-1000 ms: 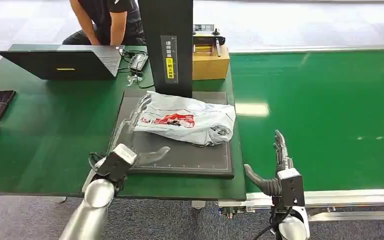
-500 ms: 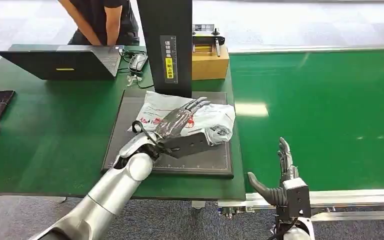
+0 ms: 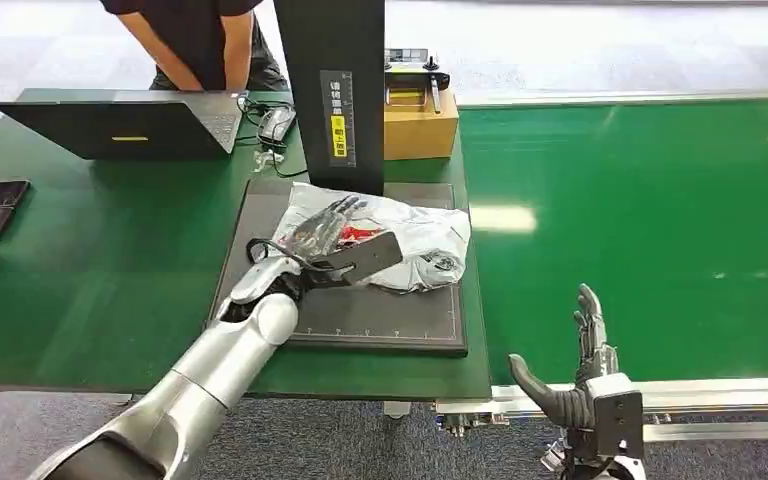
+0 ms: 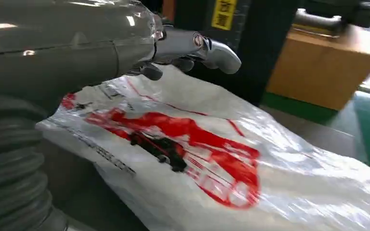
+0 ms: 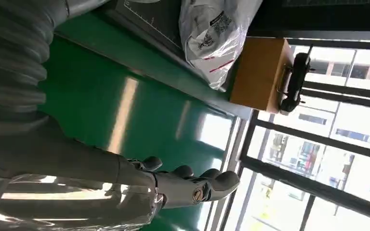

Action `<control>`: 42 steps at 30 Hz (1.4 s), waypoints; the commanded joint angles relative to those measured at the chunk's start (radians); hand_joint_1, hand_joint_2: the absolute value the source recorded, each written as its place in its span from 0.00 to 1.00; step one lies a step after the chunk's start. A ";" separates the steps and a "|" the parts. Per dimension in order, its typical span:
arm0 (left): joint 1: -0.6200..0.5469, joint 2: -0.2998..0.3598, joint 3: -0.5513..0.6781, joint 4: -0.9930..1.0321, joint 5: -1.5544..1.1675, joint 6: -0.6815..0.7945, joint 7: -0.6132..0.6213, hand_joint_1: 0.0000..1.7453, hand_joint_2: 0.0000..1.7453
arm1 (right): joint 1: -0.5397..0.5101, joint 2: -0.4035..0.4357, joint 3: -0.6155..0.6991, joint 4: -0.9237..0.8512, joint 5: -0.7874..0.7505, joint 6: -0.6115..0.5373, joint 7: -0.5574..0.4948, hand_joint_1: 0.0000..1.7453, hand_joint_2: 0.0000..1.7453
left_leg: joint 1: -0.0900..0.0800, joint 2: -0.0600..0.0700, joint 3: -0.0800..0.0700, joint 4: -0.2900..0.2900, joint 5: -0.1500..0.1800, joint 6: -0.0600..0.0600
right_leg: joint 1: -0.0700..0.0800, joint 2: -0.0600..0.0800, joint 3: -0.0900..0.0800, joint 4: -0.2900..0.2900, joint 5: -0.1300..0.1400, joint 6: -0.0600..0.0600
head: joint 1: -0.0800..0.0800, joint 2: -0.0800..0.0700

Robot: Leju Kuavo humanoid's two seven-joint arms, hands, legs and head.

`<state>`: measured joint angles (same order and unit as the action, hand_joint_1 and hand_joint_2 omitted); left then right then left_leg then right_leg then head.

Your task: Moved the parcel from conveyor to table for the left to box.

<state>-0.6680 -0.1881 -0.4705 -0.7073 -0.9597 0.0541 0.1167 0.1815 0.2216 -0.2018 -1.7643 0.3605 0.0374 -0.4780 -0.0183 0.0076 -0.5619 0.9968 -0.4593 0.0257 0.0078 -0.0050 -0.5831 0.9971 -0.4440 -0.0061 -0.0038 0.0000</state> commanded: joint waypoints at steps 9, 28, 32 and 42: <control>0.058 0.118 0.166 0.127 -0.085 -0.059 -0.016 0.99 1.00 | 0.010 0.001 -0.015 0.020 -0.015 -0.029 -0.015 0.00 1.00 | 0.001 0.002 0.004 -0.002 -0.001 -0.003 | 0.000 0.003 0.003 -0.002 0.000 0.001 | 0.000 0.000; 0.148 0.170 0.282 0.033 -0.009 -0.039 -0.109 1.00 1.00 | -0.012 -0.032 0.026 0.078 -0.059 -0.054 -0.020 0.00 1.00 | 0.002 0.003 0.005 -0.003 0.000 -0.005 | 0.001 0.004 0.004 -0.003 0.001 0.001 | 0.000 0.000; 0.138 0.210 0.316 0.042 -0.019 0.030 -0.090 1.00 1.00 | -0.005 -0.034 0.024 0.069 -0.066 -0.060 -0.021 0.00 1.00 | 0.002 0.004 0.004 -0.003 0.000 -0.004 | 0.001 0.005 0.003 -0.003 0.001 0.001 | 0.000 0.000; 0.099 0.351 0.467 0.159 -0.034 0.149 -0.043 1.00 1.00 | 0.007 -0.040 0.027 0.068 -0.078 -0.079 -0.018 0.00 1.00 | 0.004 0.003 0.007 -0.006 0.001 -0.009 | 0.003 0.005 0.005 -0.005 0.001 0.001 | 0.000 0.000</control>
<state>-0.5227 0.0397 -0.1369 -0.6729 -0.9964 0.1488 0.0492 0.1910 0.2102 -0.1892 -1.7452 0.2907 -0.0317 -0.4967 -0.0171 0.0089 -0.5615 0.9962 -0.4589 0.0249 0.0092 -0.0039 -0.5834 0.9974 -0.4440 -0.0070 -0.0038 0.0000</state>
